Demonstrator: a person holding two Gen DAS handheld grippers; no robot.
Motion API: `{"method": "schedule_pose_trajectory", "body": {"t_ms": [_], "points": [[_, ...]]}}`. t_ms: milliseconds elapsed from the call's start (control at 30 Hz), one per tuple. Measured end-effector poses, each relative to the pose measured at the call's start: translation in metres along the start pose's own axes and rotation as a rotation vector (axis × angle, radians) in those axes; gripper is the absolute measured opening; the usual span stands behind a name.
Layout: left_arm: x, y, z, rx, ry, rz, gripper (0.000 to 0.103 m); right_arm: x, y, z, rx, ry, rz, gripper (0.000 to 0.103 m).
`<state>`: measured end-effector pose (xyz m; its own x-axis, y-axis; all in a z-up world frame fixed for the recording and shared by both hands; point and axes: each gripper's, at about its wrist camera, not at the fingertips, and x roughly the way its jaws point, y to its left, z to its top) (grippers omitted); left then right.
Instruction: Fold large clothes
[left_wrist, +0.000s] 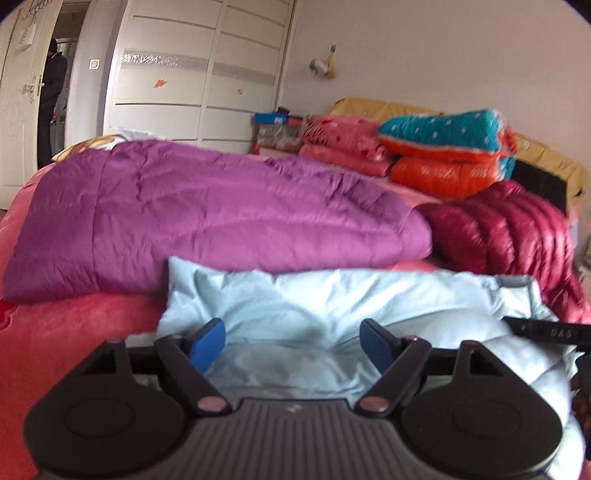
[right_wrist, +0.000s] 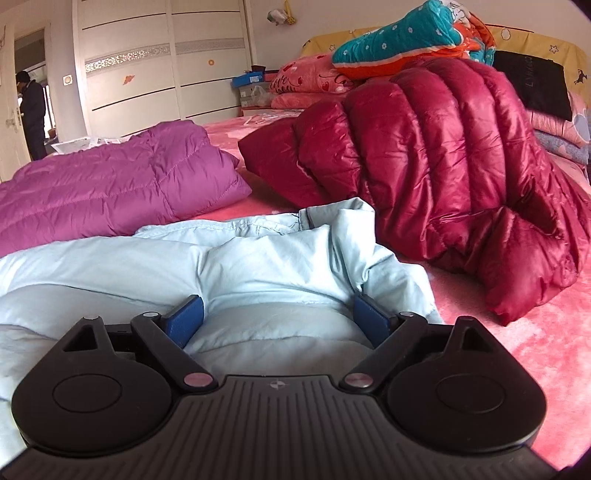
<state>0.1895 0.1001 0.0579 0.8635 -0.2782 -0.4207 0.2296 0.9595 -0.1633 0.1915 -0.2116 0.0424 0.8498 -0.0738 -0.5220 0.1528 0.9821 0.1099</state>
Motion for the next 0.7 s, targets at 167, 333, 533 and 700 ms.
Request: {"method": "schedule_pose_trajectory", "body": {"t_ms": [167,333,533,700], "points": [[-0.019,0.004,0.01,-0.062,-0.008,-0.02,0.086,-0.034,-0.016,0.011,0.1,-0.02,0.042,0.103],[-0.034,0.009,0.011,-0.088,0.004,0.01,0.087,-0.059,-0.043,0.009,0.266,-0.024,0.072,0.103],[-0.052,0.02,0.007,-0.132,0.016,0.033,0.087,-0.085,-0.051,-0.013,0.279,0.004,0.032,0.103],[-0.065,0.031,-0.003,-0.166,0.047,0.036,0.087,-0.108,-0.056,-0.031,0.302,0.022,0.017,0.103]]}}
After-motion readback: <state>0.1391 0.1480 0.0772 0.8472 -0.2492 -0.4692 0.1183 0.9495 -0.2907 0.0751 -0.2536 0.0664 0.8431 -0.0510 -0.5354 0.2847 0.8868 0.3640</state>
